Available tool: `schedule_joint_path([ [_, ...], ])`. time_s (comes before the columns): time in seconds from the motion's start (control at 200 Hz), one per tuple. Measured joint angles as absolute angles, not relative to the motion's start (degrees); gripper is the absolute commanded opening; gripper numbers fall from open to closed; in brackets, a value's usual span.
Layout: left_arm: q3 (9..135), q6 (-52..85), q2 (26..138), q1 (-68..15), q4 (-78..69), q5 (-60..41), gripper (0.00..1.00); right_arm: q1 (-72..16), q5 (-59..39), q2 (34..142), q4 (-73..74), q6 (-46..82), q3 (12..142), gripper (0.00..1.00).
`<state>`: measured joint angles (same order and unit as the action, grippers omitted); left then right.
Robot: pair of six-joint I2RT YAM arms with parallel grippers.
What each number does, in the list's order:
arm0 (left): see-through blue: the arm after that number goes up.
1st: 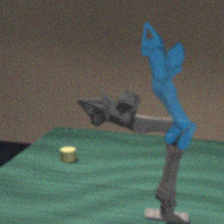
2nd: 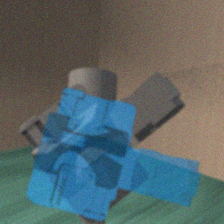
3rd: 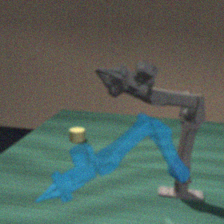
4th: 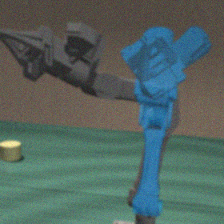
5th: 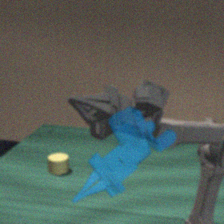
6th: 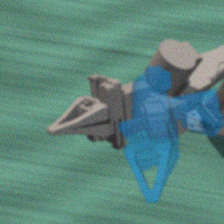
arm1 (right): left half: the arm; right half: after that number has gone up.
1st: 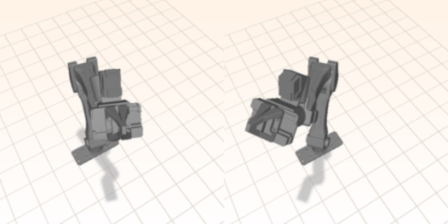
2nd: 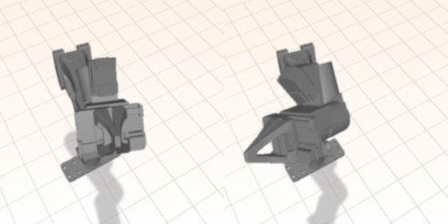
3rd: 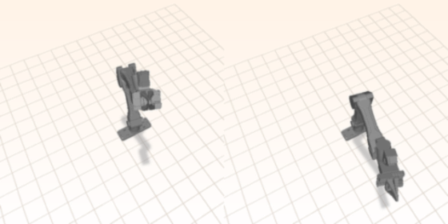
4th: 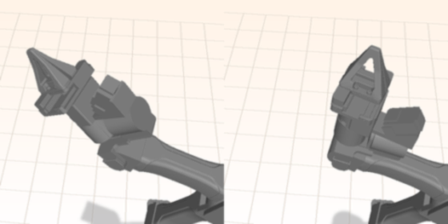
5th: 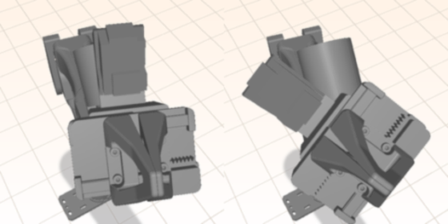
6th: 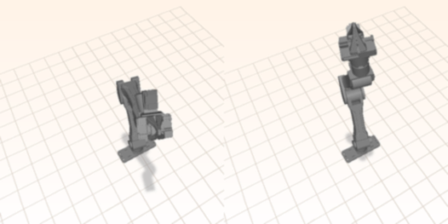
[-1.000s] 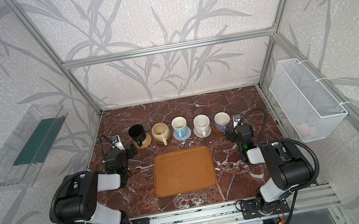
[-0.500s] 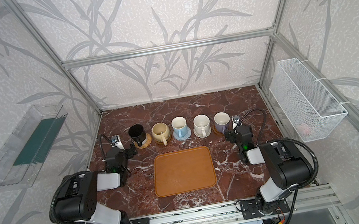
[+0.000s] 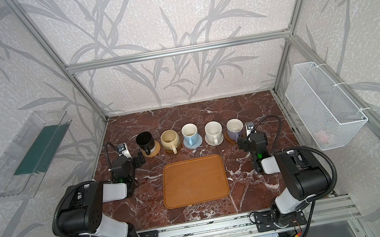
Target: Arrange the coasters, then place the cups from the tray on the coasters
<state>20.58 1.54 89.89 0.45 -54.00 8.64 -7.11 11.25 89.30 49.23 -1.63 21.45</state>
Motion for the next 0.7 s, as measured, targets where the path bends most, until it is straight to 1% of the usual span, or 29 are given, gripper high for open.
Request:
schedule_joint_path([
  [0.19,20.6,1.5,89.9,0.4,-54.0,8.6,0.99,-7.1,10.9,88.9,49.1,-1.9,21.5,0.99],
  [0.37,20.6,1.5,89.9,0.4,-54.0,8.6,0.99,-7.1,9.1,84.8,45.6,-2.7,22.5,0.99],
  [0.57,20.6,1.5,89.9,0.4,-54.0,8.6,0.99,-7.1,9.0,89.8,50.5,-2.9,21.7,0.99],
  [0.7,20.6,1.5,89.9,0.4,-54.0,8.6,0.99,-7.1,9.0,89.7,49.5,-2.9,21.6,0.99],
])
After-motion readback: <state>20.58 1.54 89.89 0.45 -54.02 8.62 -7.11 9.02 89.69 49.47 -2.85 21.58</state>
